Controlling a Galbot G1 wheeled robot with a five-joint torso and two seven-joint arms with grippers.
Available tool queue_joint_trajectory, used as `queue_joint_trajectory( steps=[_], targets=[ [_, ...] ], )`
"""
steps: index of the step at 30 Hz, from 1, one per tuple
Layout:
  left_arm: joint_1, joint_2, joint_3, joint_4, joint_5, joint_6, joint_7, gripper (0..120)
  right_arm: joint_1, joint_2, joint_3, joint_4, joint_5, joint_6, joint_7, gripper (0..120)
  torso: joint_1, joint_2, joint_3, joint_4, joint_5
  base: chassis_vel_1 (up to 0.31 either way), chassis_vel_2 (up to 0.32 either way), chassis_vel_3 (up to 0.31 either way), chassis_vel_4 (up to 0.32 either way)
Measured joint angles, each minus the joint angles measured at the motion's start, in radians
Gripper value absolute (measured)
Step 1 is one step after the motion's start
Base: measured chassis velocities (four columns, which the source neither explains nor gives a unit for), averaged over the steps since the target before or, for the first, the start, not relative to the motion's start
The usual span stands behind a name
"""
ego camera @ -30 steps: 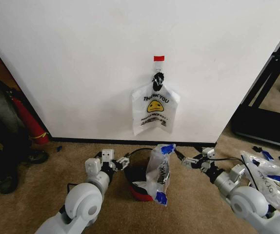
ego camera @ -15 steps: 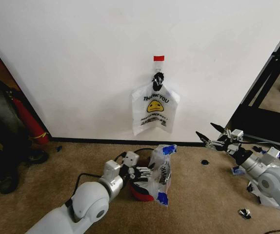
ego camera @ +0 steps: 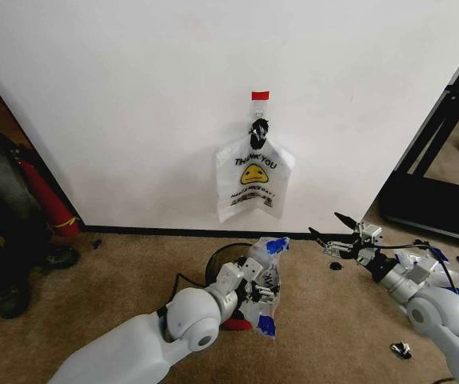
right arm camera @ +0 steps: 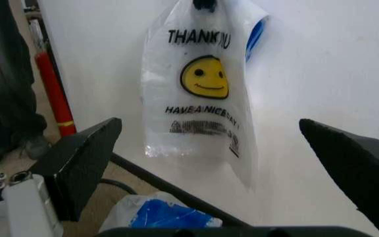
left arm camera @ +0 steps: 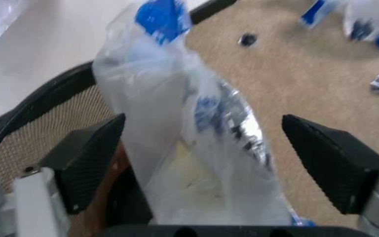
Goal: Pick up the garbage bag from the wall and place it over the trash bin.
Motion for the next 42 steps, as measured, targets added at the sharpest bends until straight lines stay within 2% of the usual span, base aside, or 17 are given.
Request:
queue_joint_trajectory(
  steps=[3, 5, 8, 10, 15, 17, 22, 25, 31, 37, 42],
  targets=[
    [-0.001, -0.001, 0.001, 0.001, -0.001, 0.002, -0.003, 91, 0.0, 0.0, 0.0, 0.0, -0.001, 0.0, 0.0, 100, 0.0, 0.0, 0.0, 0.0, 0.0, 0.0, 0.0, 0.0, 0.0],
    [-0.007, -0.005, 0.004, 0.009, -0.017, 0.016, -0.02, 74, -0.002, 0.0, -0.002, 0.0, -0.007, 0.0, 0.0, 100, 0.0, 0.0, 0.0, 0.0001, 0.0001, 0.0, 0.0, 0.0, 0.0],
    [-0.016, -0.005, 0.004, 0.012, -0.055, 0.04, -0.046, 62, -0.002, 0.0, -0.006, -0.005, -0.016, 0.0, 0.0, 100, 0.0, 0.0, 0.0, 0.0001, 0.0001, 0.0, 0.0, 0.0, 0.0],
    [-0.017, -0.004, 0.004, 0.012, -0.061, 0.04, -0.049, 58, -0.001, 0.001, -0.008, -0.006, -0.017, 0.0, 0.0, 100, 0.0, 0.0, 0.0, 0.0001, 0.0001, 0.0, 0.0, 0.0, 0.0],
    [-0.02, -0.004, 0.002, 0.018, -0.08, 0.045, -0.058, 36, 0.004, 0.003, -0.019, -0.016, -0.029, 0.0, 0.001, 100, 0.0, 0.0, 0.0, 0.0002, 0.0, 0.0, 0.0, 0.0, 0.0],
    [-0.017, -0.005, -0.001, 0.018, -0.089, 0.045, -0.062, 33, 0.005, 0.003, -0.021, -0.018, -0.032, -0.001, 0.001, 100, 0.0, 0.0, 0.0, 0.0001, 0.0001, 0.0, 0.0, 0.0, 0.0],
    [0.013, 0.0, -0.025, 0.01, -0.127, 0.044, -0.067, 11, 0.004, 0.003, -0.034, -0.022, -0.041, -0.009, 0.018, 100, 0.0, 0.0, 0.0, 0.0001, 0.0, 0.0, 0.0, 0.0, 0.0],
    [0.03, 0.0, -0.049, 0.0, -0.135, 0.043, -0.072, 2, 0.001, 0.003, -0.039, -0.022, -0.041, -0.017, 0.023, 100, 0.0, 0.0, 0.0, 0.0002, 0.0, 0.0, 0.0, 0.0, 0.0],
    [0.052, 0.002, -0.108, -0.012, -0.152, 0.04, -0.082, 0, -0.011, 0.001, -0.058, -0.022, 0.004, -0.06, 0.018, 100, 0.0, 0.0, 0.0, 0.0002, 0.0, 0.0, 0.0, 0.0, 0.0],
    [0.08, 0.0, -0.179, -0.009, -0.163, 0.036, -0.083, 0, -0.009, 0.002, -0.119, -0.01, 0.145, -0.166, 0.04, 100, 0.0, 0.0, 0.0, 0.0001, -0.0001, 0.0, 0.0, 0.0, 0.0],
    [0.107, 0.005, -0.224, -0.008, -0.162, 0.032, -0.083, 0, -0.004, 0.004, -0.151, 0.001, 0.18, -0.218, 0.06, 100, 0.0, 0.0, 0.0, 0.0001, -0.0001, 0.0, 0.0, 0.0, 0.0]
  ],
)
